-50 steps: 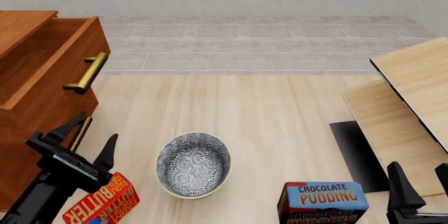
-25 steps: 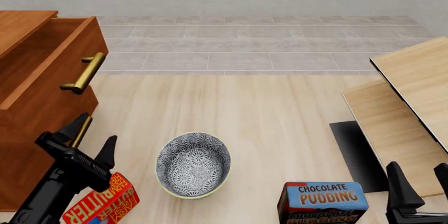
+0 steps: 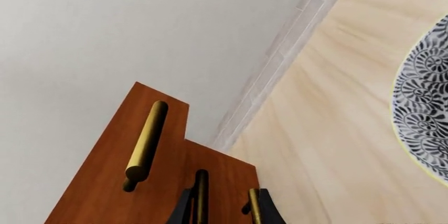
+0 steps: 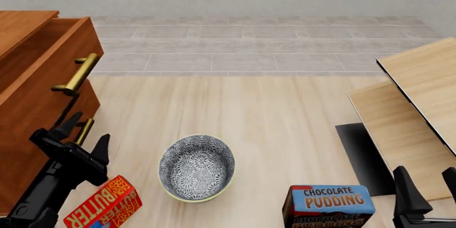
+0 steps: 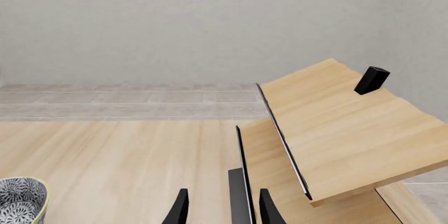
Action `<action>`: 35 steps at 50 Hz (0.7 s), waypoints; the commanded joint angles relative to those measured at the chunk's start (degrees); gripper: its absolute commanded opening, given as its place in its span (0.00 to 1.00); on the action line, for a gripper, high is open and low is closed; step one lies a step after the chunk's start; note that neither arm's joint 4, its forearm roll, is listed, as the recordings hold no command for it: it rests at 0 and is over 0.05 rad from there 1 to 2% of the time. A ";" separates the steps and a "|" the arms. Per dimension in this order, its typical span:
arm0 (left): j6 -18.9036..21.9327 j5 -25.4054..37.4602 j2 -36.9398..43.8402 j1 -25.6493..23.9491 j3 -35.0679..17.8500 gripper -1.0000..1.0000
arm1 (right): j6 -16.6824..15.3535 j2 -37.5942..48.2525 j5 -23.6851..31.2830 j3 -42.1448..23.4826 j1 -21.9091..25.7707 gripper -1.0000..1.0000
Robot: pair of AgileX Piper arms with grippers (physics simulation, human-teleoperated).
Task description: Close the top drawer of the cabinet.
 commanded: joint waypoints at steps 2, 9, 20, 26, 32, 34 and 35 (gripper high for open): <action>0.25 1.57 -2.95 4.20 -0.12 1.00 | -0.04 -0.51 0.52 0.00 0.10 1.00; 0.10 5.14 -7.03 6.30 -0.50 1.00 | -0.16 -0.64 0.60 0.01 0.07 1.00; 0.20 7.17 -9.65 8.28 -0.51 1.00 | -0.25 -0.84 0.82 0.02 0.24 1.00; -0.54 8.66 -11.02 9.65 -0.92 1.00 | -0.28 -0.87 0.89 0.01 0.29 1.00; -1.27 10.77 -12.54 11.22 -1.61 1.00 | -0.28 -0.88 0.88 0.01 0.32 1.00; -1.18 10.77 -12.53 11.36 -1.61 1.00 | -0.28 -0.89 0.89 0.01 0.32 1.00; -1.47 11.41 -13.05 11.97 -1.89 1.00 | -0.33 -0.91 0.92 0.01 0.32 1.00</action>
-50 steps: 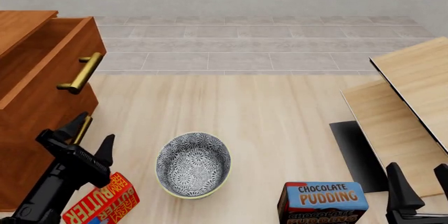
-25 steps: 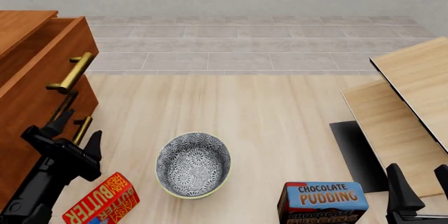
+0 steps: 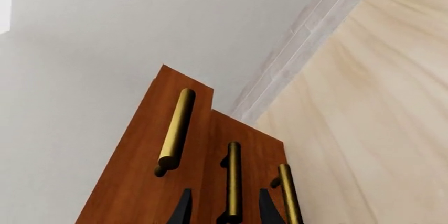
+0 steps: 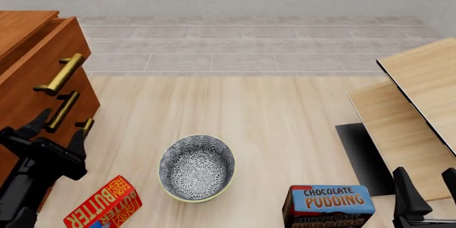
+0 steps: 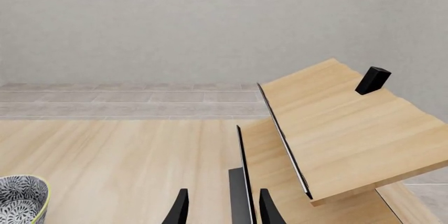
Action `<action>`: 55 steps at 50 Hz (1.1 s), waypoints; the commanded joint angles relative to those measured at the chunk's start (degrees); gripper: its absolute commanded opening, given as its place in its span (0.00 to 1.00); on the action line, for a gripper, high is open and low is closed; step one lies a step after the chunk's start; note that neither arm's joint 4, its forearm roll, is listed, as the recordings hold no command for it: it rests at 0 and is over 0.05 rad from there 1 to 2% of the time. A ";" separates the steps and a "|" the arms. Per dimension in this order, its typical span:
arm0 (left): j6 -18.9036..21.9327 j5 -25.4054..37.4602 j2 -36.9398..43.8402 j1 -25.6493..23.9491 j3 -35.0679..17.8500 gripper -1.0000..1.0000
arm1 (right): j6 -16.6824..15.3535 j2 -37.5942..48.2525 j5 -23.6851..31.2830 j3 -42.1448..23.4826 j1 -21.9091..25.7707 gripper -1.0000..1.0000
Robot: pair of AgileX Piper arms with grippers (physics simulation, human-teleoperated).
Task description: Close the top drawer of the cabinet.
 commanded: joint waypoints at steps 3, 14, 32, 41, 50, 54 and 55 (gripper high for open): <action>-0.90 2.81 -3.85 5.05 -1.39 1.00 | -0.09 -0.15 0.12 0.00 0.08 1.00; -1.04 4.78 -6.17 8.10 -1.68 1.00 | -0.08 -0.19 0.13 0.01 0.06 1.00; -1.27 5.95 -6.74 13.34 -2.35 1.00 | -0.07 -0.24 0.09 -0.05 0.42 1.00; -2.30 9.22 -8.39 17.27 -4.50 1.00 | -0.05 -0.24 0.09 -0.06 0.47 1.00; -2.37 11.58 -9.67 20.51 -6.12 1.00 | 0.04 -0.22 0.17 -0.06 0.44 1.00; -2.23 12.30 -10.27 21.57 -6.19 1.00 | 0.03 -0.23 0.17 -0.06 0.35 1.00; -2.17 12.24 -10.34 21.67 -6.00 1.00 | 0.00 -0.24 0.16 -0.06 0.40 1.00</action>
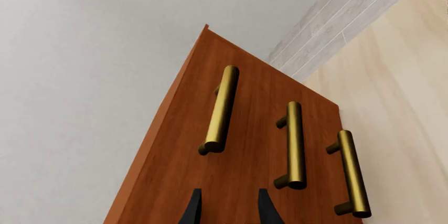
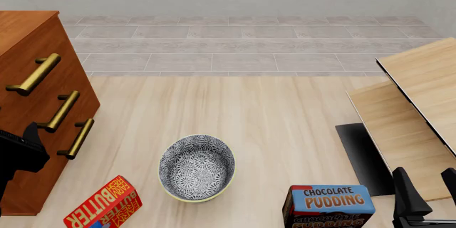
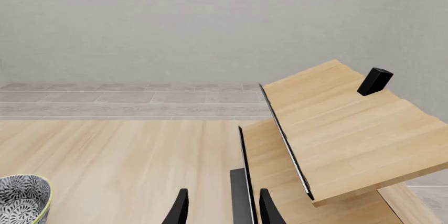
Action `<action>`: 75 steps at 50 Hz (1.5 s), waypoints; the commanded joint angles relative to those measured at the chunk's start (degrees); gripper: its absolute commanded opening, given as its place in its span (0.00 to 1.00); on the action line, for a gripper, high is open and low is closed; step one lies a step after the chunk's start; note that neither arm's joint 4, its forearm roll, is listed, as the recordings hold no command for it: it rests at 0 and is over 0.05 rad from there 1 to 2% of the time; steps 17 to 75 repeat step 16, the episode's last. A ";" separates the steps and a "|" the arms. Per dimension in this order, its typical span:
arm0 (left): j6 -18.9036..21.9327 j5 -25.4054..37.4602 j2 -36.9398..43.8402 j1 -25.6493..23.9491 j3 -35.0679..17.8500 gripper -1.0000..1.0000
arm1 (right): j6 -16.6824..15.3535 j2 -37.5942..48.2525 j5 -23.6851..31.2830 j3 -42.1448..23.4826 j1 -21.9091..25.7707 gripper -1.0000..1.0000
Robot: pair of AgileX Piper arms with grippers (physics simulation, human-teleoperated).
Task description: Close the top drawer of the cabinet.
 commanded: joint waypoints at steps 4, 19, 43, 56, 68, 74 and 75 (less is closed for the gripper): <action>0.32 -0.42 -1.84 7.59 -0.69 1.00 | -0.19 -0.04 0.15 0.05 0.15 1.00; -28.03 49.58 -57.35 -33.28 2.71 1.00 | -2.09 0.34 1.03 0.04 1.00 1.00; -28.03 49.58 -57.35 -33.28 2.71 1.00 | -2.09 0.34 1.03 0.04 1.00 1.00; -28.03 49.58 -57.35 -33.28 2.71 1.00 | -2.09 0.34 1.03 0.04 1.00 1.00; -28.03 49.58 -57.35 -33.28 2.71 1.00 | -2.09 0.34 1.03 0.04 1.00 1.00; -28.03 49.58 -57.35 -33.28 2.71 1.00 | -2.09 0.34 1.03 0.04 1.00 1.00; -28.03 49.58 -57.35 -33.28 2.71 1.00 | -2.09 0.34 1.03 0.04 1.00 1.00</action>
